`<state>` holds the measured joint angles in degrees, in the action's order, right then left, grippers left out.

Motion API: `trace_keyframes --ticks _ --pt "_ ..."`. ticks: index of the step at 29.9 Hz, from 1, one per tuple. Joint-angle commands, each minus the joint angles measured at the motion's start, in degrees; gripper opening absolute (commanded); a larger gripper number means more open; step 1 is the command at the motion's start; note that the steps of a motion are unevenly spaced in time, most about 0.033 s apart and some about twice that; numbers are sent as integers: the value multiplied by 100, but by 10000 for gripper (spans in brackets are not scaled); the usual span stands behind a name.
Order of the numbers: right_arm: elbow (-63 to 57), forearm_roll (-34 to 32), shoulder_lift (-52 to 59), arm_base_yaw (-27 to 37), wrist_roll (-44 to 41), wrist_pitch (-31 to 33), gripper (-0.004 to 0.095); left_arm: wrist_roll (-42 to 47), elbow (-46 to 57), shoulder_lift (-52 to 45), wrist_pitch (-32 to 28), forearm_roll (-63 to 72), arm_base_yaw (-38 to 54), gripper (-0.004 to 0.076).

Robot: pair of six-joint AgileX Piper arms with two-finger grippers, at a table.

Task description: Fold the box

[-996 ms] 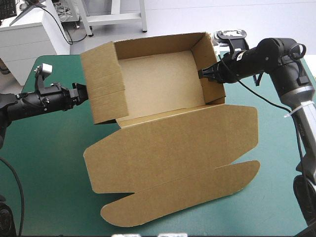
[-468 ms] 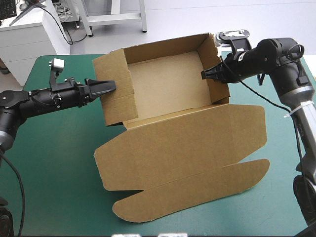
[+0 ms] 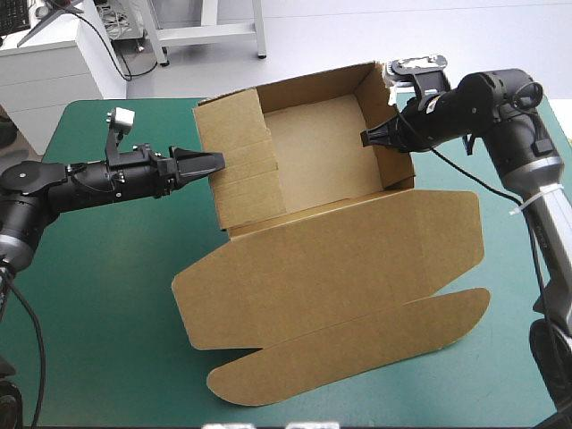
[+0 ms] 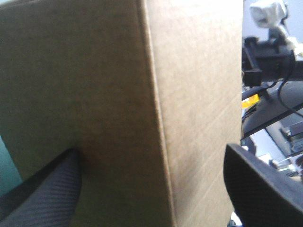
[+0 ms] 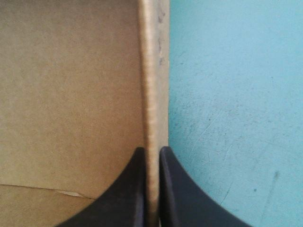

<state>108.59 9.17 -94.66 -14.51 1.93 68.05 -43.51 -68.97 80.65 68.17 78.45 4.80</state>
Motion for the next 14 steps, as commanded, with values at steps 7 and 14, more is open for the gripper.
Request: trace_keyframes --ticks 7,14 --pt "148 -688 236 -469 -726 -494 3 3158 -738 -753 -1694 -3386 -1482 581" --pt "148 -679 247 -505 -785 -497 3 5135 -738 -721 -2630 -5287 -2430 575"
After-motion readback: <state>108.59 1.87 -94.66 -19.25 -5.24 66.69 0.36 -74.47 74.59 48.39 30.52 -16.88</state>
